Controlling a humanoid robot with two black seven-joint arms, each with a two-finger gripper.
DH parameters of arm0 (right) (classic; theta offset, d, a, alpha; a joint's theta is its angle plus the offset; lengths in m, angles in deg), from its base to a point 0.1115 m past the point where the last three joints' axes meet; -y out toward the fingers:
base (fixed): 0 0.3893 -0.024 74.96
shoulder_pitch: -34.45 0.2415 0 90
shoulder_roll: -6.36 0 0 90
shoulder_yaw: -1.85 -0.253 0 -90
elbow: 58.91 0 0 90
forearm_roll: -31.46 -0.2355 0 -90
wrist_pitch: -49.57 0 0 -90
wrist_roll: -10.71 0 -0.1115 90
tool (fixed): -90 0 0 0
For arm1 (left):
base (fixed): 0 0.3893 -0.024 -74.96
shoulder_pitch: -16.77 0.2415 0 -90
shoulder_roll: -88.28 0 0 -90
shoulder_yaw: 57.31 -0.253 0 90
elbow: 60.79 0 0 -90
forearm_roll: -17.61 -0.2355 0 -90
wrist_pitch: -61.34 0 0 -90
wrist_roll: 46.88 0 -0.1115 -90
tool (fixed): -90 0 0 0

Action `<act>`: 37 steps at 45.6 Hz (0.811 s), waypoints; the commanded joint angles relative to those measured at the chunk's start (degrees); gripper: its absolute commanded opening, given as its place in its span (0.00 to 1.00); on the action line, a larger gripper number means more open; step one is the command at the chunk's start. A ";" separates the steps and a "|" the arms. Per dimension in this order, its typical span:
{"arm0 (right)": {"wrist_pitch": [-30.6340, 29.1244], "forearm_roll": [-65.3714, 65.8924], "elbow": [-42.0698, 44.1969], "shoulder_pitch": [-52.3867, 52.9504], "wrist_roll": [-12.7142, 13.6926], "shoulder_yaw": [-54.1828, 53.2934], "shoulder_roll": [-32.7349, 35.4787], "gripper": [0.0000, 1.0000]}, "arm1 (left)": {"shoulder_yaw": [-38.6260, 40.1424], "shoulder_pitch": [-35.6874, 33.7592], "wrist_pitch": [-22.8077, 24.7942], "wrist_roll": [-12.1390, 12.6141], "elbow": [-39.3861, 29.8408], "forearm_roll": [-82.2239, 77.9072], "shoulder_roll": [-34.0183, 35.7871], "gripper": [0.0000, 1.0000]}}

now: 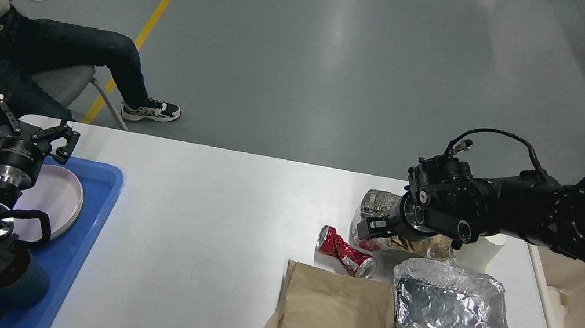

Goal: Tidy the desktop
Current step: 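Lower the right gripper and grasp the crumpled paper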

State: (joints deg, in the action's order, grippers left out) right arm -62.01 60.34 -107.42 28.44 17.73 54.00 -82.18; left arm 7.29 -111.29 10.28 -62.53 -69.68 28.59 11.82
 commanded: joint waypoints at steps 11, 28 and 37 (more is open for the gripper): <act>6.47 4.87 0.08 -3.31 0.01 0.05 -1.81 0.97 | 0.00 0.00 0.00 0.00 0.01 0.00 0.00 0.96; 13.67 7.77 0.34 -6.39 -0.08 0.23 -2.95 0.97 | 0.00 0.00 0.00 0.00 0.01 0.00 0.00 0.96; 13.76 7.77 0.43 -6.83 0.01 0.23 -2.95 0.97 | 0.00 0.00 0.00 0.00 0.01 0.00 0.00 0.96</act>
State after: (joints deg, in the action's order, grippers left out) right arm -48.28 68.10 -107.09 21.79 17.70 54.24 -85.12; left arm 7.29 -111.29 10.28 -62.53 -69.68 28.59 11.82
